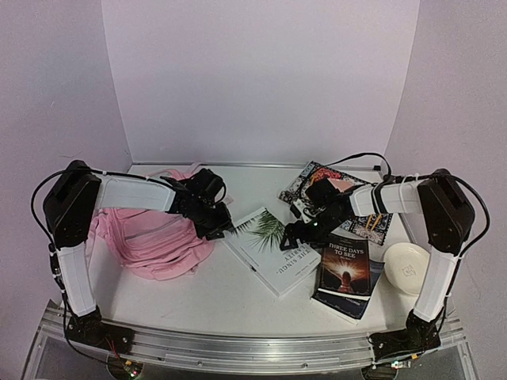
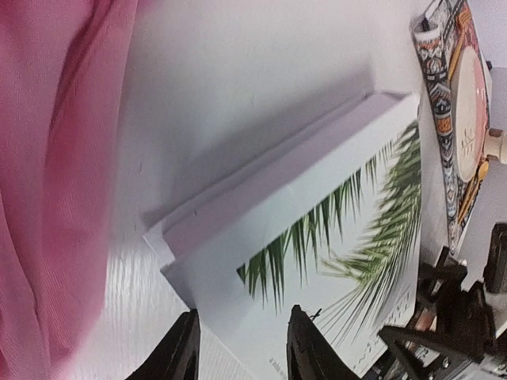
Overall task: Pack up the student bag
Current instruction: Adjust the book at the center of the board, then pick up the book at the center of the board.
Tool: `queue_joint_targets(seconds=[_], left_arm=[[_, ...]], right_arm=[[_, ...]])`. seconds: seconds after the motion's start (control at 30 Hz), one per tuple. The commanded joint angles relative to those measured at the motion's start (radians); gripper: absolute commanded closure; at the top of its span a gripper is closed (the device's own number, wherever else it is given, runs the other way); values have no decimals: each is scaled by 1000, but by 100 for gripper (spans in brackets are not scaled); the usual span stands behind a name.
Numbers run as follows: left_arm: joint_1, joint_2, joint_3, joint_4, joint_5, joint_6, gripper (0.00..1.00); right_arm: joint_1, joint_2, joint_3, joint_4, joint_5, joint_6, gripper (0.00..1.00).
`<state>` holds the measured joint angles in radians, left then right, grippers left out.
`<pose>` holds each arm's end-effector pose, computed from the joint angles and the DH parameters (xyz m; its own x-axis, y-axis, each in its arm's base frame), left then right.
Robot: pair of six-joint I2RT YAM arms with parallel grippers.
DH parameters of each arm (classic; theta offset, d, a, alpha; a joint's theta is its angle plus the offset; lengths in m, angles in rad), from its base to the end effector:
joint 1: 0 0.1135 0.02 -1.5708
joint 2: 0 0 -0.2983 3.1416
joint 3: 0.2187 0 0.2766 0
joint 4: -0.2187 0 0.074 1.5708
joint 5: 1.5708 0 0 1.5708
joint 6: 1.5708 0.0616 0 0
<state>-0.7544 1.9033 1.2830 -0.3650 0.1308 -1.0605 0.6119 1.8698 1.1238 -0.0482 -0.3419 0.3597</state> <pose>0.3199 -0.3117 0.1748 -0.9350 -0.3085 -0.1751 -0.1726 0.8268 -0.5353 0.3478 0.2693 0.1652 -0.8047 -0.1596 -0.5718 -0.4810 0.7397 0.4705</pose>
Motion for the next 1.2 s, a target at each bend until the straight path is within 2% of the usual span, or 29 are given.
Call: queue_joint_targets(seconds=[0.0,0.23,0.43,0.6,0.83,1.0,1.17], left_arm=[[16,74,128,10,-33,110,57],[30,172,285,-3,-33,199,50],[32,120,332,-24,-78,256,42],[29,-42,175,-43,-76,216,34],[-39,-251,-90,-51,7,89,33],[-140,-323,-217,-33,12,-14,34],[-200,-326,-327,87,80,-116,40]], right_arm=[[28,-43,-24,25,-87,63,9],[72,-56,-50,146,-149,191,10],[77,-114,-93,168,-40,254,10],[77,-174,-147,178,51,306,9],[77,-226,-228,273,52,383,9],[77,-229,-276,337,17,432,9],[85,-238,-320,375,9,468,10]])
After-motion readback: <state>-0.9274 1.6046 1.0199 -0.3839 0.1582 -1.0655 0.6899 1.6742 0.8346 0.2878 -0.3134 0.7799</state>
